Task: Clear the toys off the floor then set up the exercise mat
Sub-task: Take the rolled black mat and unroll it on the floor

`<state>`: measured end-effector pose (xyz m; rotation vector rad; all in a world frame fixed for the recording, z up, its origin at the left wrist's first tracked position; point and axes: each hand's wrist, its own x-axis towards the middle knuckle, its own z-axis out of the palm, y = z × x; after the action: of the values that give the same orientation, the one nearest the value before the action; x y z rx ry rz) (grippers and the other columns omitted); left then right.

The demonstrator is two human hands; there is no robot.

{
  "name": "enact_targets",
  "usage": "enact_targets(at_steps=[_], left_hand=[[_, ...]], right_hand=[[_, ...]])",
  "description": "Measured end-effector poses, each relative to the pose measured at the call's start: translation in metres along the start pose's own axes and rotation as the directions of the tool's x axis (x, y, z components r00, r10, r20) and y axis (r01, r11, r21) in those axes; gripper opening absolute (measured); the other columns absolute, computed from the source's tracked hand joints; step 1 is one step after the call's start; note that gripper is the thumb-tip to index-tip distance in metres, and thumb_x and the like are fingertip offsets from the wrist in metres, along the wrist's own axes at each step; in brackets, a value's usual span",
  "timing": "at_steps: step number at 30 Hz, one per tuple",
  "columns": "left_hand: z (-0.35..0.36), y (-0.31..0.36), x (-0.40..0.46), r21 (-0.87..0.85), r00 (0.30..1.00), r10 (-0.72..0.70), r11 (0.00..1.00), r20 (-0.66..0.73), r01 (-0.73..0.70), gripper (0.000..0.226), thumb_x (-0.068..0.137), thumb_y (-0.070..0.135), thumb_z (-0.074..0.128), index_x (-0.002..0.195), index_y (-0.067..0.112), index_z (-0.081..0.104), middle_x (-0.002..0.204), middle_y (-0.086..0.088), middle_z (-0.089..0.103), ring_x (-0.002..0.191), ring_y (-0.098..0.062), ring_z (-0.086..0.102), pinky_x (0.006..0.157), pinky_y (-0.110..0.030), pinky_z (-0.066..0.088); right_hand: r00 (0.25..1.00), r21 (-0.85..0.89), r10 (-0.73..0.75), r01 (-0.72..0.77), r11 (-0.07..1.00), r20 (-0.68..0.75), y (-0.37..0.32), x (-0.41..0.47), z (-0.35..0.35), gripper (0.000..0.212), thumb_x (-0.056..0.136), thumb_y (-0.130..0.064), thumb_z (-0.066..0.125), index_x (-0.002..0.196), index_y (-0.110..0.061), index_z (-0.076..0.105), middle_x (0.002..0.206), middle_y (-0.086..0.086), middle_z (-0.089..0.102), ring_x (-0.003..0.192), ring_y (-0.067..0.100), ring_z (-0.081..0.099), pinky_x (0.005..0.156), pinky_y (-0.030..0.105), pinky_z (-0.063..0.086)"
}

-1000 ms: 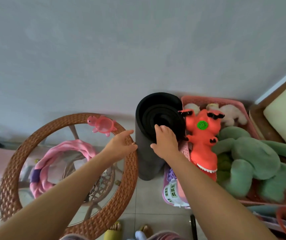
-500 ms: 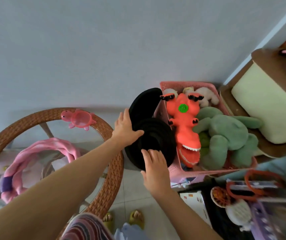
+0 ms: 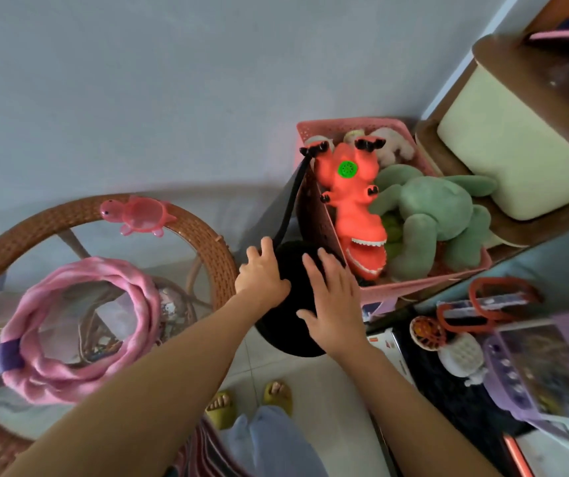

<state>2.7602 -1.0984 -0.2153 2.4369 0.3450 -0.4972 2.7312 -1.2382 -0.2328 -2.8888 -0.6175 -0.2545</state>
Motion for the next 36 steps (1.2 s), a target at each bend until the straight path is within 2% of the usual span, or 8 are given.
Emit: enact_targets(at_steps=[6, 10, 15, 18, 24, 29, 32, 36], left_hand=[[0.024, -0.015, -0.033, -0.033, 0.998, 0.011, 0.999, 0.060, -0.009, 0.074, 0.080, 0.020, 0.063, 0.137, 0.017, 0.016, 0.128, -0.015, 0.042, 0.110, -0.040, 0.053, 0.072, -0.036, 0.040], [0.040, -0.029, -0.052, -0.041, 0.996, 0.007, 0.999, 0.084, -0.003, 0.075, 0.078, 0.020, 0.064, 0.137, 0.021, 0.017, 0.126, -0.012, 0.044, 0.107, -0.038, 0.056, 0.071, -0.036, 0.042], [0.057, -0.036, -0.075, -0.054, 0.997, -0.008, 0.998, 0.083, 0.013, 0.076, 0.072, 0.023, 0.067, 0.133, 0.022, 0.021, 0.119, -0.009, 0.051, 0.100, -0.032, 0.060, 0.070, -0.036, 0.045], [0.080, -0.036, -0.105, -0.047, 0.997, -0.066, 0.997, 0.046, 0.068, 0.075, 0.069, 0.025, 0.068, 0.130, 0.021, 0.026, 0.120, -0.006, 0.053, 0.102, -0.032, 0.059, 0.078, -0.038, 0.048], [0.121, -0.049, -0.171, -0.123, 0.980, -0.175, 0.979, -0.099, 0.162, 0.068, 0.070, 0.022, 0.067, 0.129, 0.020, 0.033, 0.122, -0.004, 0.055, 0.109, -0.027, 0.056, 0.082, -0.034, 0.044], [0.120, -0.058, -0.215, -0.133, 0.970, -0.194, 0.976, -0.148, 0.174, 0.060, 0.070, 0.021, 0.066, 0.124, 0.023, 0.040, 0.116, -0.002, 0.059, 0.104, -0.026, 0.058, 0.083, -0.038, 0.049], [0.115, -0.061, -0.230, -0.092, 0.975, -0.176, 0.982, -0.137, 0.164, 0.058, 0.069, 0.023, 0.065, 0.121, 0.025, 0.041, 0.110, -0.001, 0.061, 0.101, -0.024, 0.060, 0.081, -0.039, 0.051], [0.114, -0.070, -0.256, -0.070, 0.985, -0.143, 0.988, -0.091, 0.137, 0.056, 0.070, 0.022, 0.066, 0.121, 0.025, 0.041, 0.107, -0.001, 0.060, 0.098, -0.022, 0.060, 0.077, -0.035, 0.050]], right_hand=[[0.997, -0.201, -0.009, 0.024, 0.979, 0.076, -0.011, 0.018, -0.003, 0.123, 0.031, -0.031, 0.087, 0.140, -0.021, 0.030, 0.143, 0.015, 0.043, 0.127, 0.035, 0.047, 0.098, 0.055, 0.039], [0.975, -0.309, -0.182, 0.215, 0.927, 0.130, -0.011, 0.006, 0.005, 0.106, 0.042, -0.044, 0.080, 0.138, -0.025, 0.040, 0.145, 0.011, 0.042, 0.131, 0.033, 0.043, 0.104, 0.059, 0.028], [0.942, -0.240, -0.230, 0.289, 0.927, 0.246, -0.007, -0.029, 0.006, 0.126, 0.011, -0.050, 0.084, 0.130, -0.020, 0.055, 0.124, 0.010, 0.061, 0.125, 0.033, 0.050, 0.104, 0.061, 0.028], [0.940, -0.242, -0.239, 0.298, 0.924, 0.245, 0.000, -0.059, 0.007, 0.121, 0.016, -0.054, 0.083, 0.127, -0.014, 0.057, 0.106, 0.006, 0.065, 0.110, 0.029, 0.060, 0.104, 0.057, 0.029], [0.897, -0.141, -0.361, 0.403, 0.904, 0.255, -0.007, -0.112, 0.004, 0.074, 0.018, -0.048, 0.080, 0.081, -0.014, 0.064, 0.081, 0.004, 0.060, 0.079, 0.025, 0.061, 0.095, 0.054, 0.043], [0.866, 0.016, -0.339, 0.358, 0.934, 0.367, -0.026, -0.145, -0.007, 0.075, 0.051, -0.039, 0.079, 0.116, -0.011, 0.053, 0.123, 0.016, 0.052, 0.124, 0.038, 0.045, 0.104, 0.055, 0.029], [0.847, 0.097, -0.299, 0.287, 0.953, 0.439, -0.032, -0.160, -0.023, 0.067, 0.068, -0.041, 0.069, 0.124, -0.017, 0.041, 0.117, 0.011, 0.052, 0.111, 0.032, 0.053, 0.088, 0.042, 0.040], [0.818, 0.098, -0.259, 0.244, 0.965, 0.513, -0.044, -0.180, -0.038, 0.069, 0.071, -0.045, 0.065, 0.127, -0.018, 0.034, 0.121, 0.008, 0.048, 0.112, 0.030, 0.050, 0.090, 0.038, 0.041]])
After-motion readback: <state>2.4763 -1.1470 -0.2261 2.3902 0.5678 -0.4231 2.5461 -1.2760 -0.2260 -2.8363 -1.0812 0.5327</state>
